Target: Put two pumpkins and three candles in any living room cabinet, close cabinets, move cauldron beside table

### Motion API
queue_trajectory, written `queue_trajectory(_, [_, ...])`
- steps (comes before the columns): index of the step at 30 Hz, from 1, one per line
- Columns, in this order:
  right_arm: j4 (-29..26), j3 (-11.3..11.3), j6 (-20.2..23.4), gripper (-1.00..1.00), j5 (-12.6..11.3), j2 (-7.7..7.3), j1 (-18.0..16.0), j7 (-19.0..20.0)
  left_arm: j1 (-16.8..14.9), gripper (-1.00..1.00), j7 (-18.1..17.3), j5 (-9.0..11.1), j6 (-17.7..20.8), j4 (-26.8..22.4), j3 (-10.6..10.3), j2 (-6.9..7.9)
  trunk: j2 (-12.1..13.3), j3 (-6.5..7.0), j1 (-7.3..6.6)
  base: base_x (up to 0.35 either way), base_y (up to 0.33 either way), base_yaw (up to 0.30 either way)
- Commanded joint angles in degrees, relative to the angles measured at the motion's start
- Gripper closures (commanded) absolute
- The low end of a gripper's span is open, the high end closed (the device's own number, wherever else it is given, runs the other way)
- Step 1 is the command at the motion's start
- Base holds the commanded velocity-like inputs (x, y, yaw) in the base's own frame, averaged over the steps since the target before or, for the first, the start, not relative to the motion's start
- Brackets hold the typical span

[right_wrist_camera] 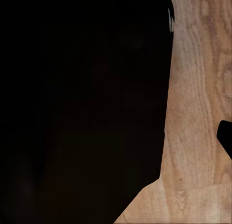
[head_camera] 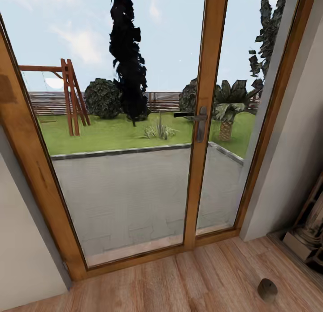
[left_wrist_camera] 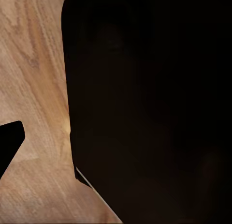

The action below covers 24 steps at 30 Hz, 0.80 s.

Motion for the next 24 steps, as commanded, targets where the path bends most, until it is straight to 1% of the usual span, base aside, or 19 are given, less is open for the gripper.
queue_trajectory(1, [0.0,0.0,0.0,-1.0,0.0,0.0,0.0,0.0,0.0,-1.0,0.0,0.0,0.0,0.0,0.0,0.0,-0.03,-0.03,0.0,0.0,0.0,0.0])
queue_trajectory(2, [-0.17,0.32,-0.07,-1.0,0.22,0.06,-0.09,-0.05,0.07,-1.0,-0.09,0.09,-0.09,0.08,0.0,0.18,-0.03,-0.03,0.0,0.0,0.0,0.0])
queue_trajectory(22, [-0.17,0.32,-0.08,-1.0,0.23,0.06,-0.09,-0.02,0.03,-1.0,-0.09,0.09,-0.09,0.09,0.0,0.18,-0.03,-0.03,0.0,0.0,0.0,0.0])
queue_trajectory(24, [-0.83,-0.04,-0.03,-1.0,0.18,0.72,-0.75,-0.01,0.69,-1.0,-0.14,0.14,-0.06,0.0,-0.06,0.83,-0.03,-0.03,0.0,0.0,0.0,0.0])
